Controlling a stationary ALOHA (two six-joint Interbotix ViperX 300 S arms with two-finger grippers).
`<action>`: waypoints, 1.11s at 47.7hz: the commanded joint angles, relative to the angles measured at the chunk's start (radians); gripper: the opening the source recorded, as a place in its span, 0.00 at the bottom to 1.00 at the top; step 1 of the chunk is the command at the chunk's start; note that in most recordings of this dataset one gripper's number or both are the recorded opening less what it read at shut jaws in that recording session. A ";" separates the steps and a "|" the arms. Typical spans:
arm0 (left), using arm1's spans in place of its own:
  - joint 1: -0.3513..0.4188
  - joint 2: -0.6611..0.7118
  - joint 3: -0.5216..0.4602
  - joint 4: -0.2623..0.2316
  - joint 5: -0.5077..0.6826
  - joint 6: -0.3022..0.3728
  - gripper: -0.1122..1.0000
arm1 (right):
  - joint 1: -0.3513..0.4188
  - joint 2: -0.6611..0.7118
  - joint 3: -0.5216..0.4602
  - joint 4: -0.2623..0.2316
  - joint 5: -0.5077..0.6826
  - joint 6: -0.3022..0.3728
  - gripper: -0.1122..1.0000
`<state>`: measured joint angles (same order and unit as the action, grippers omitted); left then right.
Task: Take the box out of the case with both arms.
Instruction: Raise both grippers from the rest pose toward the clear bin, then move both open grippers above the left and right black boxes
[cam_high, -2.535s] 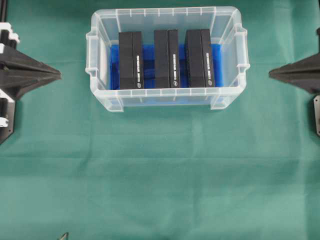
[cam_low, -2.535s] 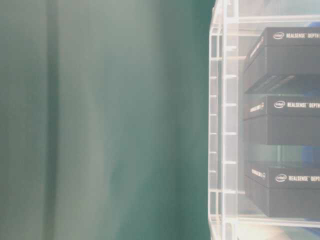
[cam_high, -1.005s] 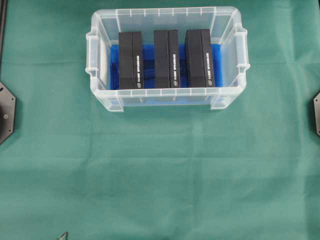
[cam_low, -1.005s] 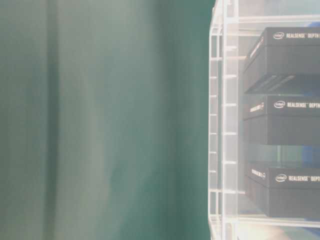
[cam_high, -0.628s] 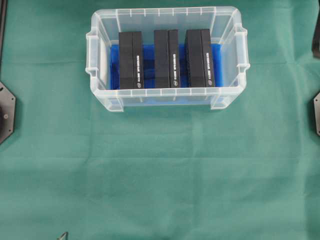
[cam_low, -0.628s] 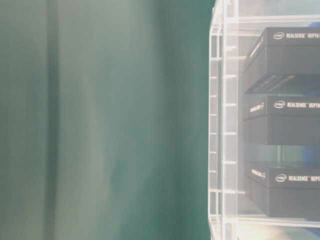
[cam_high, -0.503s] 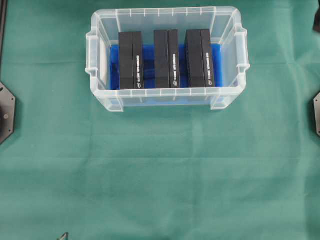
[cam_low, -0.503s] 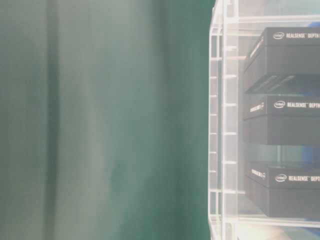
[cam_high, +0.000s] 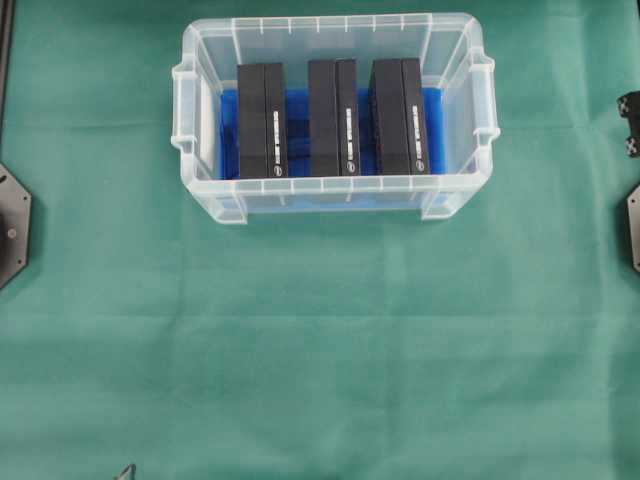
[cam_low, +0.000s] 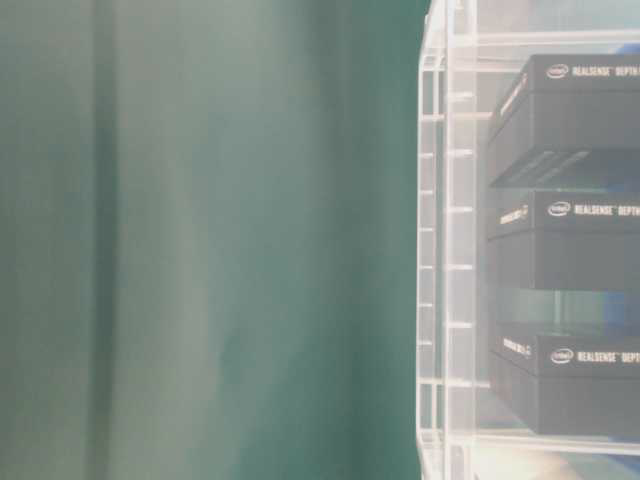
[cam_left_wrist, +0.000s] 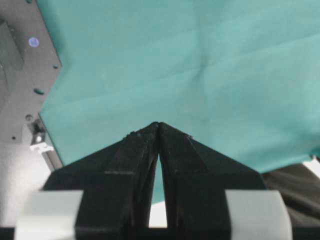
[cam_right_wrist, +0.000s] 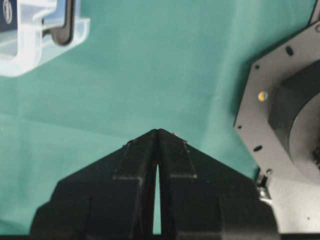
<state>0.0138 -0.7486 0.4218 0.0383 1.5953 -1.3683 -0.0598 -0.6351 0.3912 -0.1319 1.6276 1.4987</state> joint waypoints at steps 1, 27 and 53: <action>0.029 0.015 -0.028 0.014 -0.003 0.009 0.11 | -0.028 0.005 -0.026 -0.023 -0.002 -0.011 0.11; 0.420 0.127 -0.084 0.014 -0.029 0.416 0.11 | -0.434 0.067 -0.051 -0.035 -0.087 -0.433 0.11; 0.430 0.143 -0.071 0.005 -0.061 0.436 0.21 | -0.451 0.067 -0.040 -0.028 -0.138 -0.457 0.12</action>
<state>0.4387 -0.6029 0.3590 0.0430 1.5386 -0.9311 -0.5077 -0.5645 0.3651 -0.1611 1.5094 1.0431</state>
